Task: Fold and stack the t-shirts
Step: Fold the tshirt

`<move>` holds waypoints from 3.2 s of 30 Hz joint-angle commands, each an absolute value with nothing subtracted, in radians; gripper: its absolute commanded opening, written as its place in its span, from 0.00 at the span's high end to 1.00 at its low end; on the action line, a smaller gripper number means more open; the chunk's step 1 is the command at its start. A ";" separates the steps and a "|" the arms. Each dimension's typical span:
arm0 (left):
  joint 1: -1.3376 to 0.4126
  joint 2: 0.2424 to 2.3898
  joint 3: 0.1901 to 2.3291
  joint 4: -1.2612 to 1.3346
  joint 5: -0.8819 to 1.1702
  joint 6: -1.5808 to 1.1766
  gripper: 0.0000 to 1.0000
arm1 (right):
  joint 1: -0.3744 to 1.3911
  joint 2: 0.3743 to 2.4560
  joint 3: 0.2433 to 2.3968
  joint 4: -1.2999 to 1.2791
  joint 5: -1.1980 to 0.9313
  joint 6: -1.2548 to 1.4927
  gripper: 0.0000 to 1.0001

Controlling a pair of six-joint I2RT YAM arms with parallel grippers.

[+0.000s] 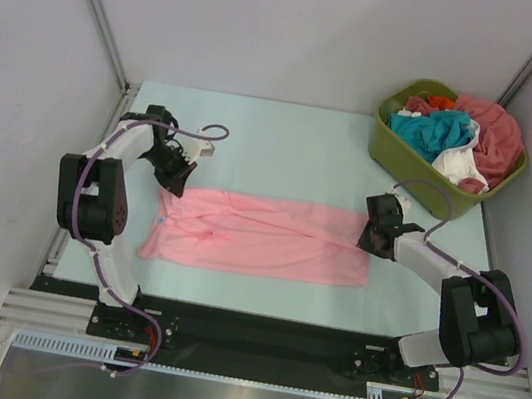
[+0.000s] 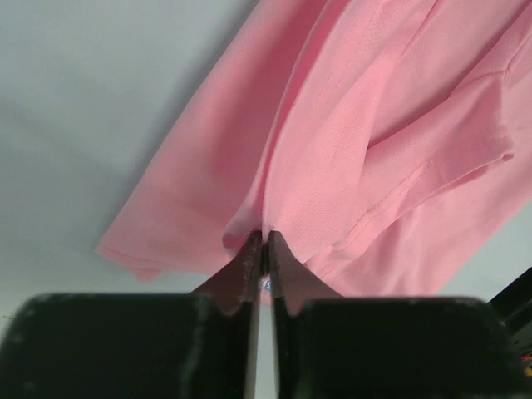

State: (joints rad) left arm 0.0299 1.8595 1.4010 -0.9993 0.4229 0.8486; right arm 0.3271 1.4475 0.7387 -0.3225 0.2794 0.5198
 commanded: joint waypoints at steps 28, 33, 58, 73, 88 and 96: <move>0.064 1.733 1.152 -0.792 0.436 0.555 0.45 | 0.844 1.982 1.436 -0.268 -0.157 -0.204 0.65; 0.063 1.752 1.149 -0.778 0.455 0.551 0.73 | 0.853 2.037 1.460 -0.305 -0.114 -0.193 0.74; 0.066 1.735 1.181 -0.788 0.439 0.578 1.00 | 0.839 2.088 1.548 -0.305 -0.051 -0.255 0.68; 0.080 1.732 1.226 -0.824 0.416 0.637 1.00 | 0.836 2.065 1.531 -0.339 -0.106 -0.258 1.00; 0.115 1.750 1.258 -0.930 0.370 0.779 1.00 | 0.825 1.950 1.408 -0.331 -0.218 -0.259 1.00; 0.114 1.790 1.249 -0.933 0.368 0.764 0.98 | 0.822 1.983 1.388 -0.313 -0.248 -0.239 1.00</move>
